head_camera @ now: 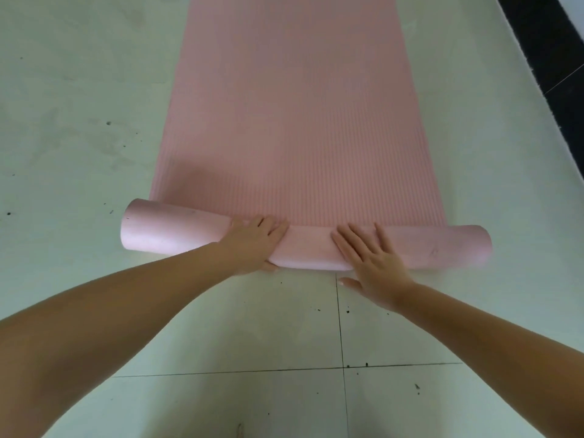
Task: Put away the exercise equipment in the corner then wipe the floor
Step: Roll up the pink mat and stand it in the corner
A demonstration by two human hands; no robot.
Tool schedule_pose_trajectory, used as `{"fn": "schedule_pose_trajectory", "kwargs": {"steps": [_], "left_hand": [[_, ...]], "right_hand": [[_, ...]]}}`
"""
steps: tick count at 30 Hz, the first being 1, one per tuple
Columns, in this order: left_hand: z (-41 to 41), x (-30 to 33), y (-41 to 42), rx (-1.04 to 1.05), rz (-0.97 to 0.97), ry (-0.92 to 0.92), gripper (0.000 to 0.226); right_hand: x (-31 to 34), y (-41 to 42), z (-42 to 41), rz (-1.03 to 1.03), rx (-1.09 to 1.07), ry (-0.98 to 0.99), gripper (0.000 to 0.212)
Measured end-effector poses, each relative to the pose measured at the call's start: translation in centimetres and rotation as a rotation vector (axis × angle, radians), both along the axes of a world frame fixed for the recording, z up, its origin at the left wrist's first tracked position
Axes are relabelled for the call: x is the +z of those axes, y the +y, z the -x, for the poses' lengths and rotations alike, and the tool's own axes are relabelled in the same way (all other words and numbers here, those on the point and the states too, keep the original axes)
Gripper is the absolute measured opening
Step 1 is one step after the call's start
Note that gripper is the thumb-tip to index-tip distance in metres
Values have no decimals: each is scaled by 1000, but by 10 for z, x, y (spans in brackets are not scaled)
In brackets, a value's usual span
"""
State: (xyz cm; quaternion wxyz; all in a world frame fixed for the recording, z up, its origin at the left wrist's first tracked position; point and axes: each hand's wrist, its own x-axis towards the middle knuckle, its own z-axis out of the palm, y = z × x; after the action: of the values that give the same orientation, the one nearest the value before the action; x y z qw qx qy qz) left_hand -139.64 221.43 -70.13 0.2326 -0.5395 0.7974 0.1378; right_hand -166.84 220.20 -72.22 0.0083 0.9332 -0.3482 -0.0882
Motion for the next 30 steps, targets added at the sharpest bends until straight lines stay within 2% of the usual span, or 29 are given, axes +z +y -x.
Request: {"fn": "schedule_pose_trajectory", "kwargs": {"steps": [3, 6, 9, 13, 17, 23, 28, 30], "left_hand": [[-8, 5, 1, -10, 86, 22, 87], [-20, 4, 10, -40, 222, -84, 86], [-28, 11, -1, 33, 183, -90, 79], [-19, 30, -12, 52, 168, -40, 62], [-12, 43, 14, 10, 227, -35, 72], [-23, 51, 37, -116, 460, 110, 87], [-12, 55, 56, -165, 417, 136, 79], [-9, 58, 58, -181, 312, 89, 74]], "right_hand": [[13, -27, -5, -85, -3, -32, 67], [34, -55, -16, -280, -72, -74, 47], [47, -71, -28, -418, -161, -74, 41], [54, -70, -31, -375, -175, -37, 40], [72, -53, -23, -297, -122, -43, 38], [95, -30, -13, -214, -65, -67, 40], [95, -10, -4, -279, -56, -16, 41], [97, -7, -5, -342, -68, -8, 39]]}}
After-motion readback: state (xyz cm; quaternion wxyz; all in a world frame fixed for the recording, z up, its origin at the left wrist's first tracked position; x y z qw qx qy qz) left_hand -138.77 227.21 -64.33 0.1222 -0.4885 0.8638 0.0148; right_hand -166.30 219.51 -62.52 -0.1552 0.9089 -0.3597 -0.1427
